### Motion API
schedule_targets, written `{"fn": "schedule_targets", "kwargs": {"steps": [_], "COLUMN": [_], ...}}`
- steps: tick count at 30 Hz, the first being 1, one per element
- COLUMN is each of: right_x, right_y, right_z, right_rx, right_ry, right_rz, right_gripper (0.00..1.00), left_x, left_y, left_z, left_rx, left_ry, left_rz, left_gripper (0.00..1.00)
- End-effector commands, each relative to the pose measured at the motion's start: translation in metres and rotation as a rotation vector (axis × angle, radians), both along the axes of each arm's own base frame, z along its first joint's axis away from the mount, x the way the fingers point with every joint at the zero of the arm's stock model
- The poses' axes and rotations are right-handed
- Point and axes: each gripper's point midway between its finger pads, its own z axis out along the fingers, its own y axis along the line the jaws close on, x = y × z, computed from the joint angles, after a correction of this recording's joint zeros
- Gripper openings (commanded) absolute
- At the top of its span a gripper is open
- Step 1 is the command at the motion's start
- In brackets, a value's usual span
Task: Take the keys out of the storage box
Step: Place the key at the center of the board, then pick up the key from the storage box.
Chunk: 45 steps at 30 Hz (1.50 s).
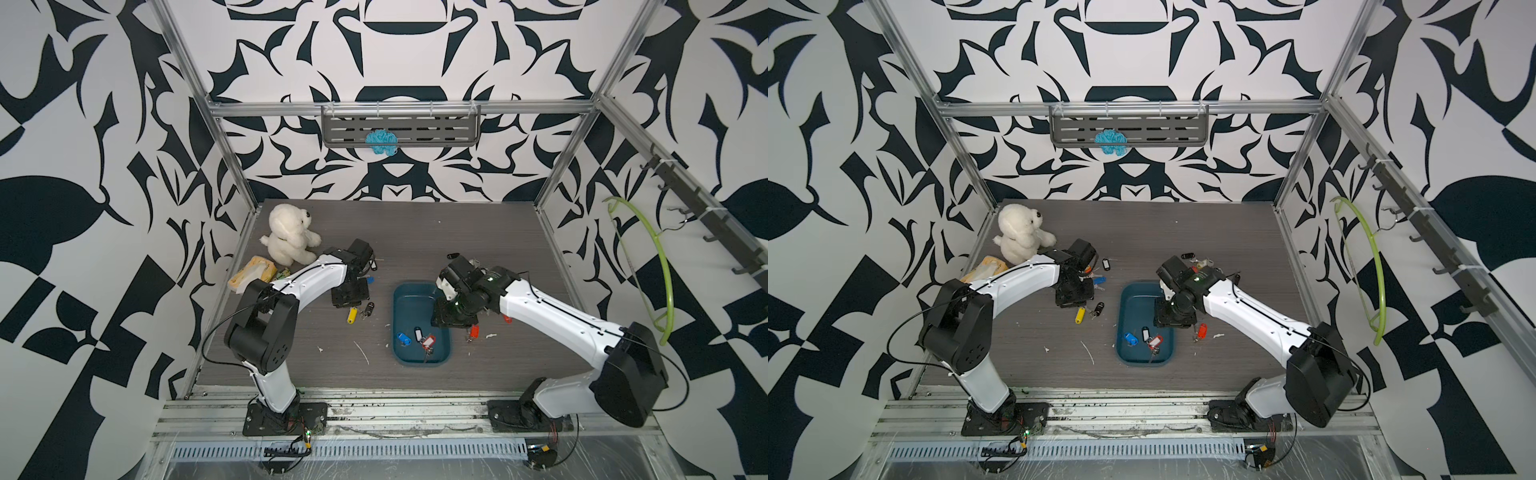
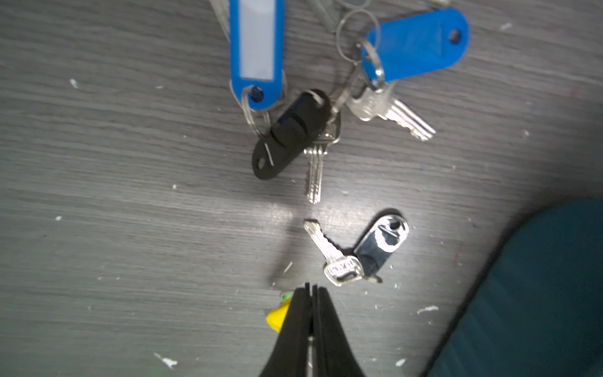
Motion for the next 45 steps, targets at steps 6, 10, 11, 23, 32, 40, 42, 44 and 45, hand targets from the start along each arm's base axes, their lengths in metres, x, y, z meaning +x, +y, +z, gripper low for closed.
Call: {"fn": "schedule_targets", "kwargs": {"steps": [6, 10, 11, 23, 32, 40, 42, 44, 45], "right_x": [0.007, 0.01, 0.011, 0.007, 0.0, -0.011, -0.012, -0.012, -0.012], "right_y": [0.017, 0.02, 0.02, 0.027, 0.046, 0.044, 0.045, 0.042, 0.038], "right_z": [0.004, -0.001, -0.003, -0.034, -0.047, -0.056, -0.055, -0.055, -0.056], "right_rx": [-0.017, -0.025, -0.034, -0.077, -0.022, -0.036, -0.043, -0.059, -0.079], "right_ry": [-0.025, -0.027, -0.028, -0.026, 0.05, 0.109, 0.125, 0.144, 0.155], "right_rz": [0.055, 0.081, 0.093, 0.231, 0.215, 0.161, 0.12, 0.059, 0.011], "right_gripper": [0.49, 0.49, 0.49, 0.45, 0.45, 0.45, 0.45, 0.45, 0.45], "left_x": [-0.006, -0.006, -0.005, -0.003, -0.013, -0.018, -0.02, -0.021, -0.022], "left_y": [0.008, 0.007, 0.004, -0.013, -0.015, -0.018, -0.019, -0.02, -0.021], "left_z": [-0.012, -0.003, 0.002, 0.085, 0.084, 0.077, 0.075, 0.073, 0.073], "left_rx": [-0.009, -0.036, -0.056, -0.23, -0.269, -0.277, -0.279, -0.277, -0.278], "left_ry": [0.021, -0.011, -0.028, -0.289, -0.287, -0.257, -0.248, -0.243, -0.241], "left_rz": [0.014, 0.015, 0.014, -0.038, -0.043, -0.058, -0.06, -0.062, -0.065], "left_gripper": [0.52, 0.77, 0.81, 0.81, 0.8, 0.8, 0.8, 0.8, 0.8]}}
